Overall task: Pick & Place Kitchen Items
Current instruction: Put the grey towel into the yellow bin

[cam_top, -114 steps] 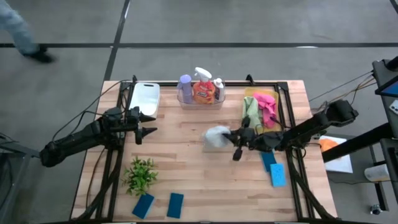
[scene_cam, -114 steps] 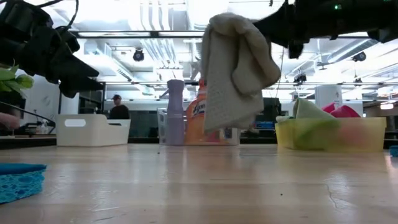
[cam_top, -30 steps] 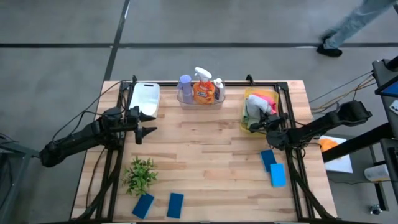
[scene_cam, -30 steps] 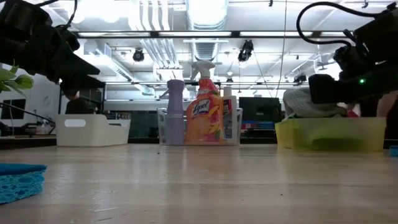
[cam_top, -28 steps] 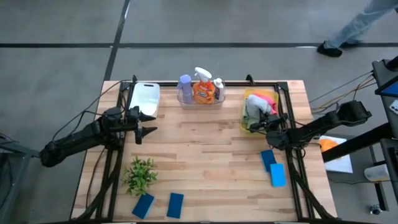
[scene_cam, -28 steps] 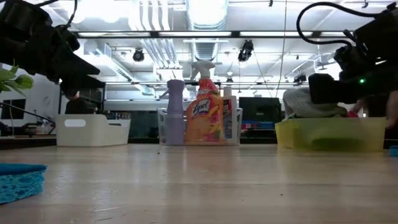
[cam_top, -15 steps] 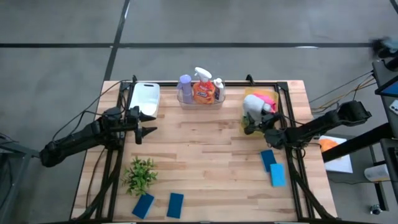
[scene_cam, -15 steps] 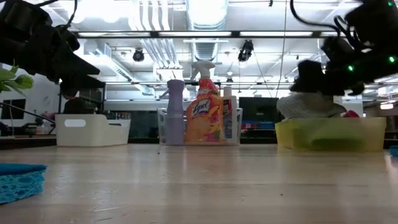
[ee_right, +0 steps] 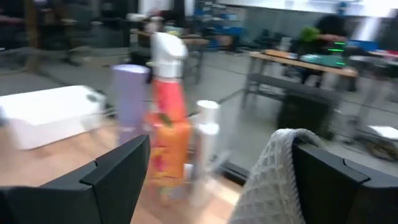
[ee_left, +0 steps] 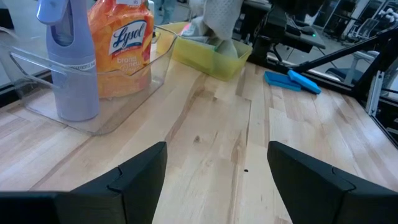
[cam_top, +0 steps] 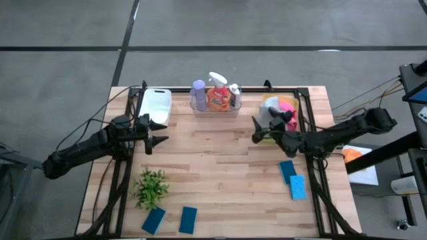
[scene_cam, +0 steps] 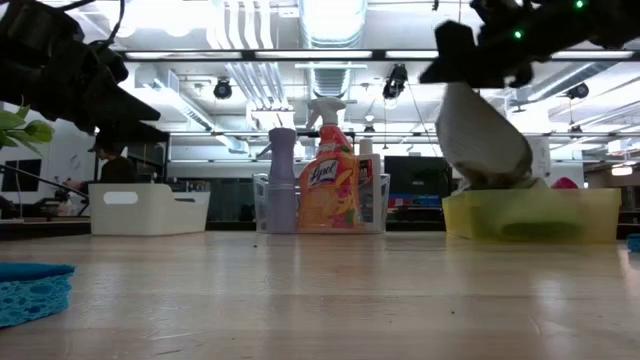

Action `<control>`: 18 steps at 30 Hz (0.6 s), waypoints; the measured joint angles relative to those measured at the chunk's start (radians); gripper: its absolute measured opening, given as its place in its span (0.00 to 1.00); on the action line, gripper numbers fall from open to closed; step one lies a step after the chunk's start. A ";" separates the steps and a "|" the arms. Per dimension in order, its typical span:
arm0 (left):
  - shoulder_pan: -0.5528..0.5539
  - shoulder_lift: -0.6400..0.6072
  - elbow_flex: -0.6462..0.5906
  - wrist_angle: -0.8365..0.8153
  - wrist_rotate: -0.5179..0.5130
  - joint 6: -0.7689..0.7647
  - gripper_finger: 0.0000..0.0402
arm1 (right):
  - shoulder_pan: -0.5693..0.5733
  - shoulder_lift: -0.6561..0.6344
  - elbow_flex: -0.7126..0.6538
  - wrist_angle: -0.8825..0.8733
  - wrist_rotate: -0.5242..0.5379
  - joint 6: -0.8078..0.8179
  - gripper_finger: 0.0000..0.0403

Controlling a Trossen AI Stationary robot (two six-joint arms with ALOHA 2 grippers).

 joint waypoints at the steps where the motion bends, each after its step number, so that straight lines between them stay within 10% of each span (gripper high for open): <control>1: 0.000 0.000 0.000 -0.002 0.000 0.000 0.71 | 0.000 0.014 0.014 -0.004 -0.044 -0.001 0.86; 18: 0.000 0.001 0.000 -0.022 0.000 0.002 0.71 | 0.001 0.370 0.164 -0.041 -0.320 0.006 0.86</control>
